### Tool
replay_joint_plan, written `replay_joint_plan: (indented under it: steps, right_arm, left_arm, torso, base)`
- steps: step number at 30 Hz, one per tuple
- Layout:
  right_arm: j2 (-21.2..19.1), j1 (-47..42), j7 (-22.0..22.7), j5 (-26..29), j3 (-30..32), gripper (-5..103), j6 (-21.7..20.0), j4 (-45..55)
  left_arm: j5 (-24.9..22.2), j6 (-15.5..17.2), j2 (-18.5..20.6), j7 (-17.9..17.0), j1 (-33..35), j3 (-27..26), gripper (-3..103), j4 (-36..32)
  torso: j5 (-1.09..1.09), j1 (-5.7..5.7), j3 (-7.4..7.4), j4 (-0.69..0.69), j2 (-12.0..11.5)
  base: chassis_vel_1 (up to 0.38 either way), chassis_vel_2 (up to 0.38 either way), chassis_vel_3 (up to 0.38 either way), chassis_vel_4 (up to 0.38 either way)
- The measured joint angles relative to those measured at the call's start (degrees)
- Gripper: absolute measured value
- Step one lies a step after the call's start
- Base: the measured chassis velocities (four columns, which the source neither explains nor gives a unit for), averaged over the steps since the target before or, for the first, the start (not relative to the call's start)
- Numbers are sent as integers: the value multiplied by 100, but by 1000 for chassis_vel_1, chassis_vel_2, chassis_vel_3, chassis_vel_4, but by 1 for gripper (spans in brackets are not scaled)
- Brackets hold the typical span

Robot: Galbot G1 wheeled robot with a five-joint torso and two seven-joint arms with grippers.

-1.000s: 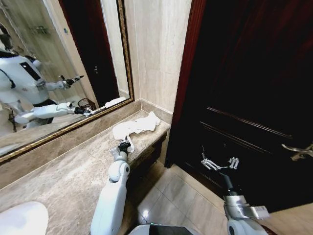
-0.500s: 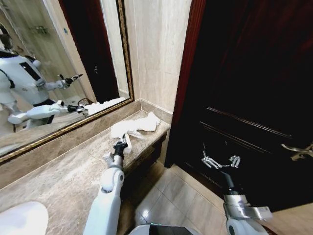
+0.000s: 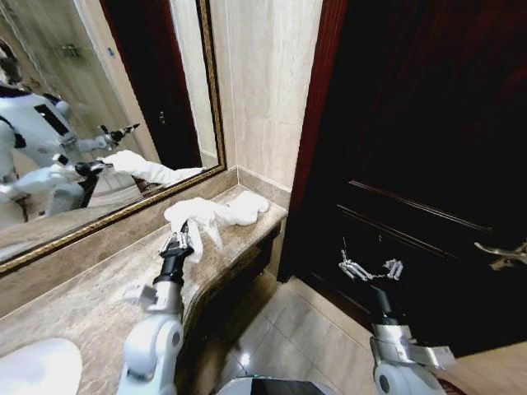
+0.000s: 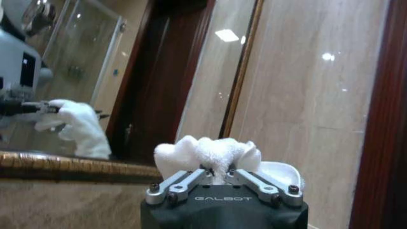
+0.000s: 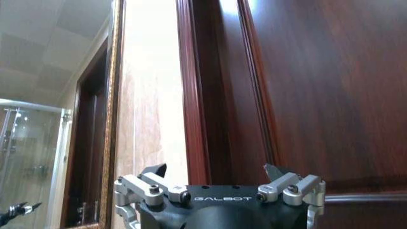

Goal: Discard the used towel into the hamper.

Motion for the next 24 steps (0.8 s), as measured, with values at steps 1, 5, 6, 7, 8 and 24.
replay_joint_plan:
  steps: [1,5,6,7,8,24]
  right_arm:
    - [0,1,-2,12,16,100,4,10]
    - [0,18,-54,56,79,100,27,42]
    - [0,32,-59,67,79,100,29,42]
    - [0,49,-69,73,73,100,31,35]
    - [0,71,-86,74,58,100,31,3]
    - [-65,10,-216,154,180,100,81,-103]
  left_arm:
    - [4,-79,-1,37,120,4,6,-86]
    - [-34,-465,11,111,630,-126,6,-321]
    - [-16,-535,13,111,726,-179,6,-342]
    - [36,-587,10,108,789,-239,6,-352]
    - [149,-631,4,92,818,-311,6,-356]
    - [1004,-1027,2,234,502,-76,6,151]
  torso:
    - [0,0,0,-1,0]
    - [1,0,0,1,0]
    - [0,0,0,1,0]
    - [0,0,0,2,0]
    - [-1,0,0,2,0]
    - [1,1,1,0,0]
  base:
    - [0,0,0,0]
    - [0,0,0,0]
    - [0,0,0,0]
    - [0,0,0,0]
    - [0,0,0,0]
    - [0,0,0,0]
